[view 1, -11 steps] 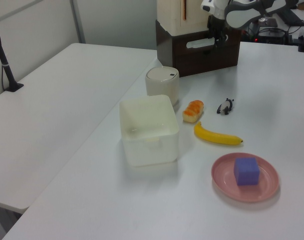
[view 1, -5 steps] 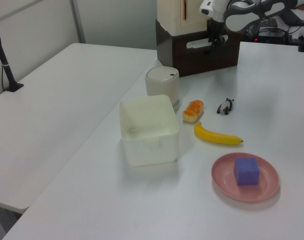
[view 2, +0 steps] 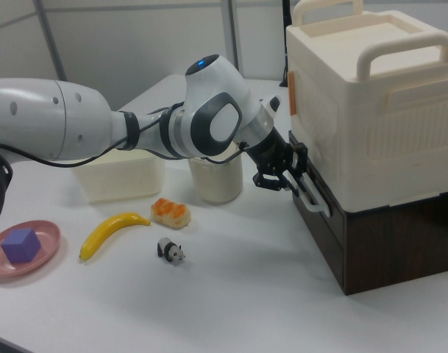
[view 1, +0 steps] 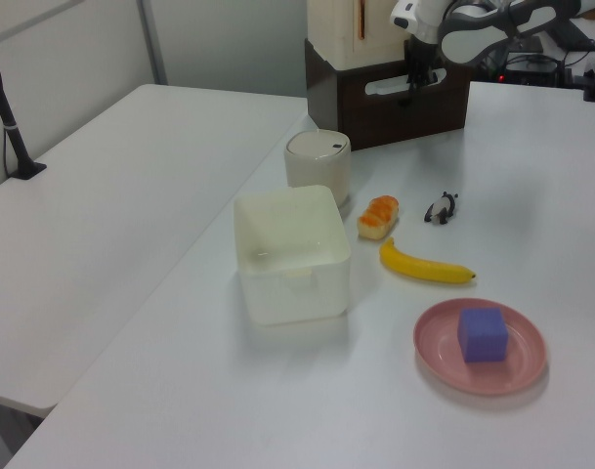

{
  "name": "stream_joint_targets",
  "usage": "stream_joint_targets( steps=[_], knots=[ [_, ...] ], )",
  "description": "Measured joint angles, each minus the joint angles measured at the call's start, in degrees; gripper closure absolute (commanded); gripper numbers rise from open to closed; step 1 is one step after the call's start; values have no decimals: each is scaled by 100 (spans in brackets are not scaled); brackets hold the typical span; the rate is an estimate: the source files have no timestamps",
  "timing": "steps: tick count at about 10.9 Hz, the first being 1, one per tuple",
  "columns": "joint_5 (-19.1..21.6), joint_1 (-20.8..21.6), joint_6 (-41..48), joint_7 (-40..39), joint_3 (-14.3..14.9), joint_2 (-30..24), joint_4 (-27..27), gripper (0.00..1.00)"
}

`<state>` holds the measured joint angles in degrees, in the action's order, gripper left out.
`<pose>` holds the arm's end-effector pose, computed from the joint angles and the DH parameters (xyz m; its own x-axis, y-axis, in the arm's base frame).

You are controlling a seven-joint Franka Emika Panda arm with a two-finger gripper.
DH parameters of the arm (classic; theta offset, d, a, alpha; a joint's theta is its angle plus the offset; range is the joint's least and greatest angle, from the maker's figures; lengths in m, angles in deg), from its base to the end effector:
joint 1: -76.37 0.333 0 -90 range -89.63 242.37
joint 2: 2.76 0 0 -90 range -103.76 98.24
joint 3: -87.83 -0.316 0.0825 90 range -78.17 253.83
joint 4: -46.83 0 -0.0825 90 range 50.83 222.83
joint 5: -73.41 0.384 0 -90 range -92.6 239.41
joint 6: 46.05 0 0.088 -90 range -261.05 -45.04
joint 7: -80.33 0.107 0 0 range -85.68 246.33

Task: Slide the drawer open
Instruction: 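Pull the gripped handle outward to slide the drawer open, then open the gripper and lift it away from the drawer handle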

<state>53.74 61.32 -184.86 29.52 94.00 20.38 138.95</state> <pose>0.6613 -0.2469 0.4406 0.7411 0.6698 -0.0452 0.6010 -0.6320 0.4893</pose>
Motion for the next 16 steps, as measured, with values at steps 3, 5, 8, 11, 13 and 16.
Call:
stream_joint_targets(
  steps=[3, 5, 8, 11, 13, 16],
  knots=[
    [0, 0, 0, 137, -1, -1, 3, 100],
    [0, 10, 0, 202, -9, -33, 50, 100],
    [0, 56, 0, 337, -28, -233, 319, 100],
    [-2, 150, 0, 481, -30, -525, 709, 100],
    [-2, 196, 0, 574, -30, -654, 881, 100],
    [-2, 247, 0, 633, -30, -800, 1074, 99]
  ],
)
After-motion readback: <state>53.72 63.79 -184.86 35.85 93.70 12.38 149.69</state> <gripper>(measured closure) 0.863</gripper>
